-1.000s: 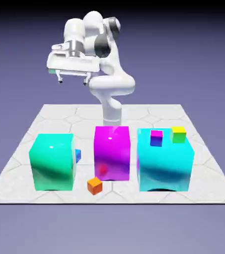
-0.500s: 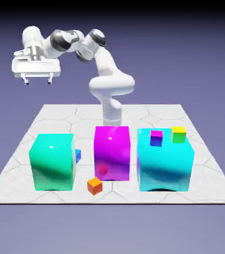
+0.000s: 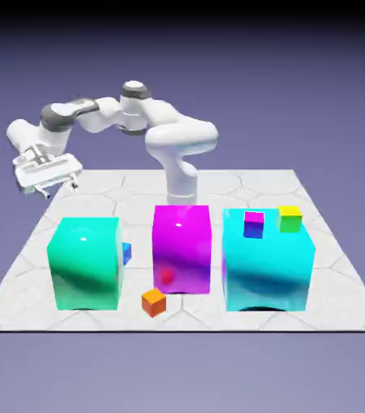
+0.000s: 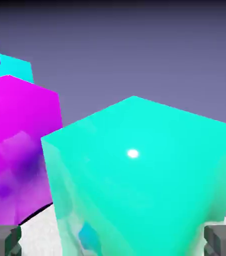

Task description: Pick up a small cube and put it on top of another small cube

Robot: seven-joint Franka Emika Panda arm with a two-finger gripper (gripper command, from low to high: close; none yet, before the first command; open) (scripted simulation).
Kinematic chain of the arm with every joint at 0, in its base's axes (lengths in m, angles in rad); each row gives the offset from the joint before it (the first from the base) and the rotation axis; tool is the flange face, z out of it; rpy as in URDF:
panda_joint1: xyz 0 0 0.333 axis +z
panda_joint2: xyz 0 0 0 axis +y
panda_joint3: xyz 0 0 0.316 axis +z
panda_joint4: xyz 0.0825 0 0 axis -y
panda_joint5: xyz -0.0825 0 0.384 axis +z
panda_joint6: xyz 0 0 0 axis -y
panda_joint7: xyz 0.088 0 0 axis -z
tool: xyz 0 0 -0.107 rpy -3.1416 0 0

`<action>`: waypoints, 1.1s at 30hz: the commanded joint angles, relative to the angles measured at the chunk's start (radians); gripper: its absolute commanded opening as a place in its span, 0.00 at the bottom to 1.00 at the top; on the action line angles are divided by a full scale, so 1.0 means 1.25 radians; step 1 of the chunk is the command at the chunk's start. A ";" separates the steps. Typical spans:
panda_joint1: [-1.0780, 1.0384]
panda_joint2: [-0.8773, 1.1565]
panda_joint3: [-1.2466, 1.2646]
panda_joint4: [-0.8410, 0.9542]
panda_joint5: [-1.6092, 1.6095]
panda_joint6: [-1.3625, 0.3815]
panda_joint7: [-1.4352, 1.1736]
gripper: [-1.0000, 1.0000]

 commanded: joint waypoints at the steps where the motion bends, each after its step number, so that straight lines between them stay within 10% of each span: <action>1: 0.007 -0.017 -0.029 0.009 -0.008 -0.021 -0.026 0.50; 15: 0.059 -0.187 -0.374 0.025 -0.142 -0.129 -0.264 0.50; 16: 0.059 -0.187 -0.374 0.025 -0.142 -0.129 -0.264 0.00; 22: 0.015 -0.103 -0.247 0.112 -0.017 -0.234 -0.206 0.00; 33: 0.172 0.145 0.008 -0.014 0.359 0.028 -0.101 0.00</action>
